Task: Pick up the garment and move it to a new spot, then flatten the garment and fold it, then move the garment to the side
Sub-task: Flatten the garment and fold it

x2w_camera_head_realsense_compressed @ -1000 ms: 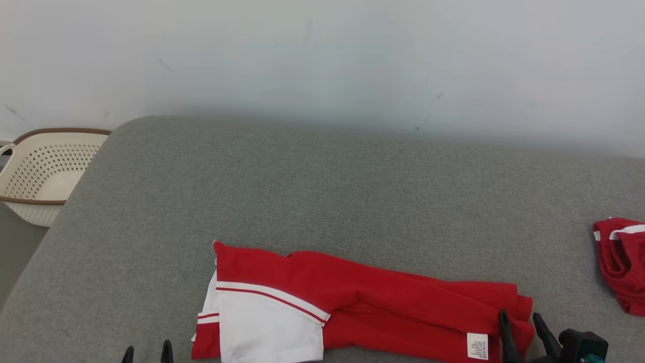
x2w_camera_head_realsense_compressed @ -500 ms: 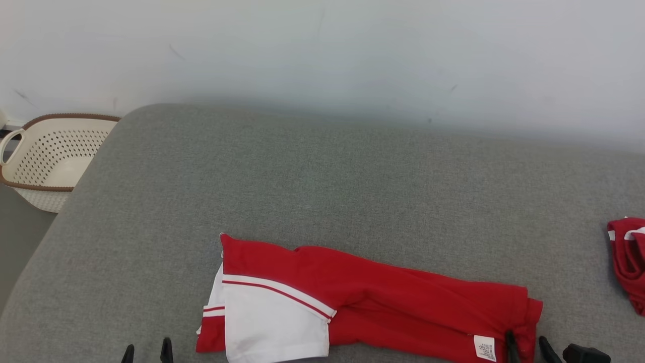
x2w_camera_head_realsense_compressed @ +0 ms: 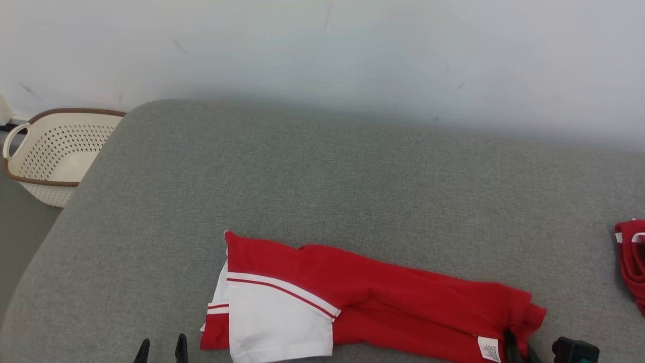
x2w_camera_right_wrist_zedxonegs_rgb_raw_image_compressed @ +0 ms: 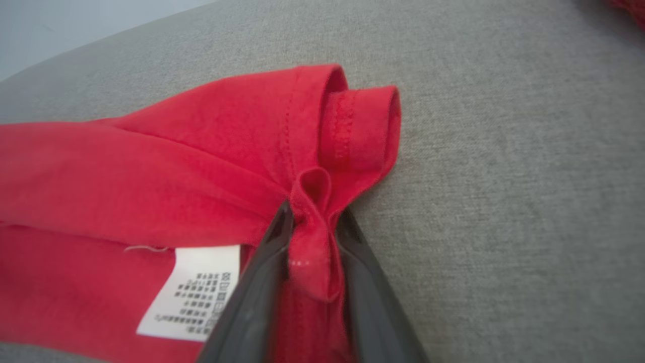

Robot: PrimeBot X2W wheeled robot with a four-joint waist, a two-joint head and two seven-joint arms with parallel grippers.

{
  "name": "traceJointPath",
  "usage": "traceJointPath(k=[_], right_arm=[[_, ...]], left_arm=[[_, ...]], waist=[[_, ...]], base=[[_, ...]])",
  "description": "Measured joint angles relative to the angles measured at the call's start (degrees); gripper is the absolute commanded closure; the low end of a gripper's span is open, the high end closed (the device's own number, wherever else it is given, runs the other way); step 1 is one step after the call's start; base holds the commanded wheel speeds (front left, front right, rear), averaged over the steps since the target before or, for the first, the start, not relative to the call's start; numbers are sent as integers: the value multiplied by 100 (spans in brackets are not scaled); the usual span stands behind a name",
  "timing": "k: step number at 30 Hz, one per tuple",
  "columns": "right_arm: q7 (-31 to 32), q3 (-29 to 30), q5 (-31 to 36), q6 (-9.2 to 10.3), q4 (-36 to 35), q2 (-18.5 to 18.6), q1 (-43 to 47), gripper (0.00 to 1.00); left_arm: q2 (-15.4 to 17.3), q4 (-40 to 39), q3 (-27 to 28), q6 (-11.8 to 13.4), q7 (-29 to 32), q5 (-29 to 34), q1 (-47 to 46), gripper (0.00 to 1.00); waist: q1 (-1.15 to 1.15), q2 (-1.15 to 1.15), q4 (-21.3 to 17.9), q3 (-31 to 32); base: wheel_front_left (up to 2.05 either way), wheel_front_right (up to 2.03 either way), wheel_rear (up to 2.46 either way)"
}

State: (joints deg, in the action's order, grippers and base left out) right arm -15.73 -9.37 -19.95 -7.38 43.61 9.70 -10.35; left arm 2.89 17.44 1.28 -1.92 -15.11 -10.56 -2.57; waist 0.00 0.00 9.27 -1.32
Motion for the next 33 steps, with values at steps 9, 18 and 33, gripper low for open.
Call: traceJointPath(k=[9,18,33], right_arm=[[59,194,5,-18,-115,88,-36,100],[64,595,225,-16,-300,515,-180,100],[63,-1450,-470,-14,-1408,927,-708,100]], left_arm=[[1,-15,58,-23,0,53,21,0],[0,-87,14,-5,0,60,26,0],[-1,-15,-32,-5,0,-49,34,0]], waist=[[0,0,-39,71],[0,1,-271,121],[1,1,-758,217]], base=[[0,0,0],[0,0,0],[0,0,0]])
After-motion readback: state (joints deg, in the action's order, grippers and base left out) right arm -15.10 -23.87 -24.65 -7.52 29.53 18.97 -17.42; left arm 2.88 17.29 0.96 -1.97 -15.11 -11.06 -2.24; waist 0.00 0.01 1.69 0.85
